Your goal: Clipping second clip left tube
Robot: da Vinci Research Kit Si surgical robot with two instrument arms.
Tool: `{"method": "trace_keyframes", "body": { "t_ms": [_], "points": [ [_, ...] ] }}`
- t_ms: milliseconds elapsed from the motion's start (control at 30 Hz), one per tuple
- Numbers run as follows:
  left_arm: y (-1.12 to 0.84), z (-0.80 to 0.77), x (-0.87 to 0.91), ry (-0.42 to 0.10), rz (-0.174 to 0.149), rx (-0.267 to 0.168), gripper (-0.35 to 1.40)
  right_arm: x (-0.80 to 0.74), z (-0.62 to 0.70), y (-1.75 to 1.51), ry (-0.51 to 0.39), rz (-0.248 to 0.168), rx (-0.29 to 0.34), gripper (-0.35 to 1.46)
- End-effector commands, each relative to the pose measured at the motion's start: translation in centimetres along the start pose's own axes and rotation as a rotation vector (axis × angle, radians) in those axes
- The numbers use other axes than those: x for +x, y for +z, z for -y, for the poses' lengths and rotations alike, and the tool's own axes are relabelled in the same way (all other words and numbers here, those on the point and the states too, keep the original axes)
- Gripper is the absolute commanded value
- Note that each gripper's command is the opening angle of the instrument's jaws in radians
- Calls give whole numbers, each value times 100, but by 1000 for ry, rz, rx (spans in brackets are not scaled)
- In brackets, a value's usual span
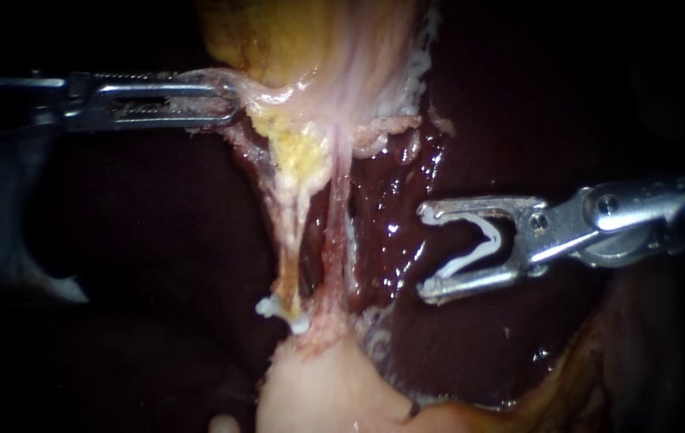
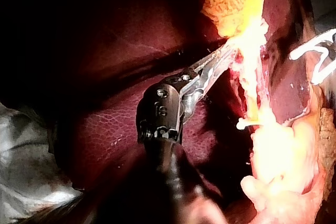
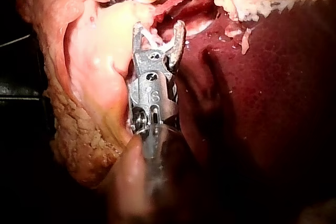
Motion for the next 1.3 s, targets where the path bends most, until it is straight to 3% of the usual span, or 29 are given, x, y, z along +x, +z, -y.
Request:
{"method": "trace_keyframes", "body": {
  "t_ms": [33,233,367,500,733,1000,1300],
  "points": [
    [-2,0,0,1,0,-2,-35,0,0,0,0,0,1,50],
    [-38,-7,17,-10,9,-5,-35,0,0,0,0,0,1,50],
    [-75,-19,35,-25,-18,0,-35,0,0,0,0,-1,4,50],
    [-95,-30,46,-36,-34,-2,-35,0,0,0,0,-1,4,50],
    [-98,-34,43,-42,-37,-1,-35,5,8,11,-4,-8,32,50],
    [-97,-34,42,-42,-38,0,-35,18,29,64,18,-23,79,50],
    [-91,-35,39,-40,-41,4,-35,23,28,121,118,-59,117,50]
  ]
}}
